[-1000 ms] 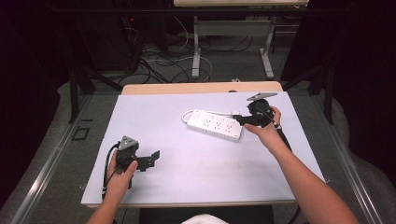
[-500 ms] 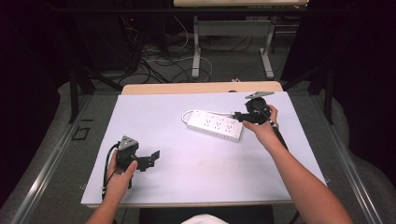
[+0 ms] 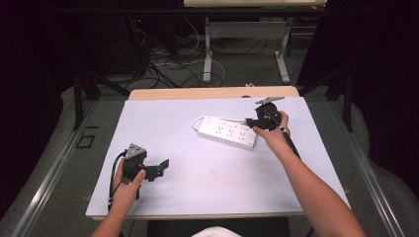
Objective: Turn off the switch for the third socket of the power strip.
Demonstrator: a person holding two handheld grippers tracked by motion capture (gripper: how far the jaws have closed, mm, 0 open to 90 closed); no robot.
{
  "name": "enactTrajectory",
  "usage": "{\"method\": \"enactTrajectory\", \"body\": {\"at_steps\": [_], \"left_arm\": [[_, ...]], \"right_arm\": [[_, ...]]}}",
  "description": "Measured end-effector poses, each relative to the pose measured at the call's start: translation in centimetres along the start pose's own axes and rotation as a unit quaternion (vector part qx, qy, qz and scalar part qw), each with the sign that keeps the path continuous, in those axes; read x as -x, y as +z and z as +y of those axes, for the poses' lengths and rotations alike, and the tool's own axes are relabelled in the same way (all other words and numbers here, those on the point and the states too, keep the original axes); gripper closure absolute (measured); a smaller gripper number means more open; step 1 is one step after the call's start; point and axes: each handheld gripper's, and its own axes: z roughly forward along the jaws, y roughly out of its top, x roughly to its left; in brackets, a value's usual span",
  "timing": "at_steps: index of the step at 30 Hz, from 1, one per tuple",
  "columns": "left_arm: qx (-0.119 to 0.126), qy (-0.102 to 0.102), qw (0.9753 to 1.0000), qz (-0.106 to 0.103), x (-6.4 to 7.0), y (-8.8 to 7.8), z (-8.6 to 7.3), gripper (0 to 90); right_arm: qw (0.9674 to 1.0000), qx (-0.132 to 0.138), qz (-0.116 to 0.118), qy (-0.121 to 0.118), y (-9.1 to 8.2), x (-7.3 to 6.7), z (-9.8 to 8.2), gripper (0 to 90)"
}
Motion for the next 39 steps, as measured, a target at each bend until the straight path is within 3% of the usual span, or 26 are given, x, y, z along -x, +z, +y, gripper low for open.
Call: {"method": "enactTrajectory", "body": {"at_steps": [6, 16, 18, 30, 39], "left_arm": [[-0.002, 0.0, 1.0, 0.0, 0.0, 0.0, 0.0, 3.5], [0.0, -0.001, 1.0, -0.001, -0.1, 0.0, 0.0, 3.5], [0.0, -0.001, 1.0, -0.001, -0.1, 0.0, 0.0, 3.6], [0.0, -0.002, 1.0, -0.001, -0.1, 0.0, 0.0, 3.6], [0.002, -0.002, 1.0, 0.0, -0.1, 0.1, 0.0, 3.6]], "right_arm": [[0.9997, -0.001, -0.001, 0.024, 0.8, -0.1, 0.0, 52.1], [0.9994, -0.015, -0.008, 0.03, 2.1, -0.1, -0.2, 61.3], [0.9987, -0.025, -0.007, 0.045, 2.3, -0.1, -0.3, 63.2], [0.9962, -0.045, 0.003, 0.075, 3.6, 0.3, -0.7, 71.9], [0.9948, -0.052, 0.008, 0.087, 4.2, 0.3, -1.0, 77.3]]}}
